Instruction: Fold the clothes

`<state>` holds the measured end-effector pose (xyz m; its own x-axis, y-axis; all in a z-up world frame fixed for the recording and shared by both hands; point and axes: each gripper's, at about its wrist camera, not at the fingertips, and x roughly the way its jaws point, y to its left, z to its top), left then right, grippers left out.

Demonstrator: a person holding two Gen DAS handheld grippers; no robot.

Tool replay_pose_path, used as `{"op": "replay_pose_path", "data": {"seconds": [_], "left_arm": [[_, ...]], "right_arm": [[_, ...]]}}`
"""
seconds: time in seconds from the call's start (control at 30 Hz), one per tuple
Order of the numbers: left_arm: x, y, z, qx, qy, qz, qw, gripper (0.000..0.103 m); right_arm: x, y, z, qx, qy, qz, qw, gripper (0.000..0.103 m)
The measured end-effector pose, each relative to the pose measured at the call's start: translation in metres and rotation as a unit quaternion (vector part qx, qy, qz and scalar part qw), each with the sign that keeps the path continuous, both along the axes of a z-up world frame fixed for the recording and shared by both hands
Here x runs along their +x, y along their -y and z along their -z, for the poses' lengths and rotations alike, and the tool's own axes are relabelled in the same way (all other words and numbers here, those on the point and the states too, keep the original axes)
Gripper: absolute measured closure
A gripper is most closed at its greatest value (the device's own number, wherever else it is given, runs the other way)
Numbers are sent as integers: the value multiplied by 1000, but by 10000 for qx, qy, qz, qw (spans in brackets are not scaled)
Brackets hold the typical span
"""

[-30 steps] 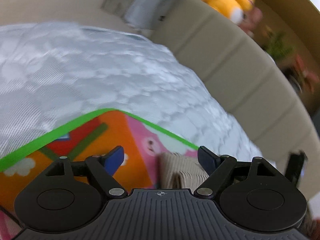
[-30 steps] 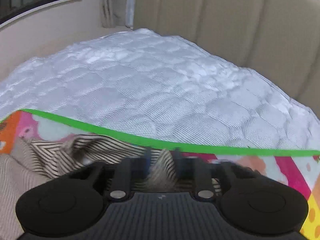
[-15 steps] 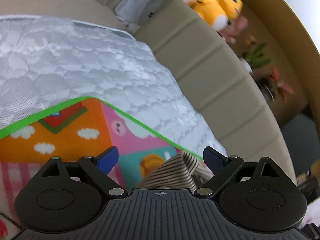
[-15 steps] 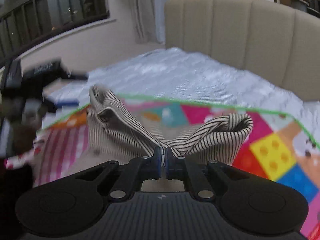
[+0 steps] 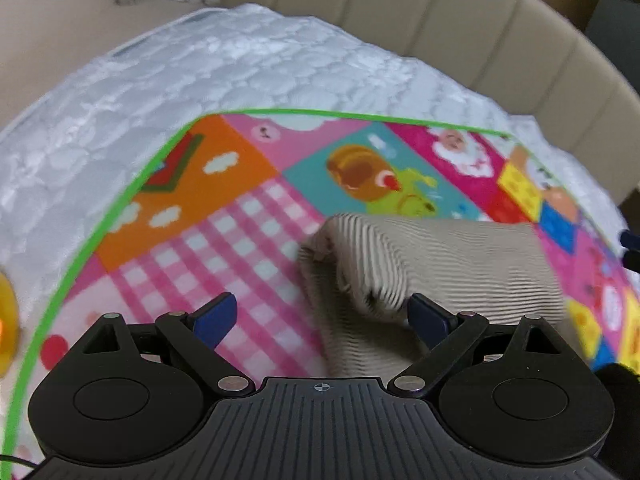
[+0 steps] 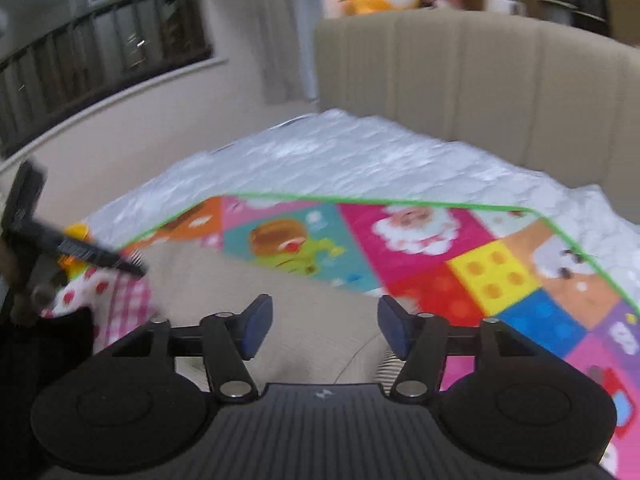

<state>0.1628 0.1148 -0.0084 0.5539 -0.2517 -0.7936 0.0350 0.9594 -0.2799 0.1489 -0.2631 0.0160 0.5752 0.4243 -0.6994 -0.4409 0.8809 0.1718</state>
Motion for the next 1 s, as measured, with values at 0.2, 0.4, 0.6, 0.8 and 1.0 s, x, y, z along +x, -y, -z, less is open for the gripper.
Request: {"op": "replay_pose_path", "data": {"seconds": [0.2, 0.4, 0.6, 0.8, 1.0], "left_arm": [[13, -2, 12, -1082, -265, -107, 9937, 5], [37, 10, 46, -1449, -906, -180, 9851, 8], [58, 8, 72, -2021, -1041, -282, 9734, 61], [92, 7, 35, -1892, -429, -336, 9804, 71], [46, 34, 16, -1604, -298, 190, 9864, 70]], "right_arm": [[22, 12, 24, 75, -548, 500, 9972, 28], [42, 13, 55, 321, -1182, 744, 9897, 28], [71, -12, 58, 308, -951, 339, 9944, 72], [123, -13, 25, 573, -473, 379, 9965, 76], [94, 14, 11, 393, -469, -83, 9981, 76]]}}
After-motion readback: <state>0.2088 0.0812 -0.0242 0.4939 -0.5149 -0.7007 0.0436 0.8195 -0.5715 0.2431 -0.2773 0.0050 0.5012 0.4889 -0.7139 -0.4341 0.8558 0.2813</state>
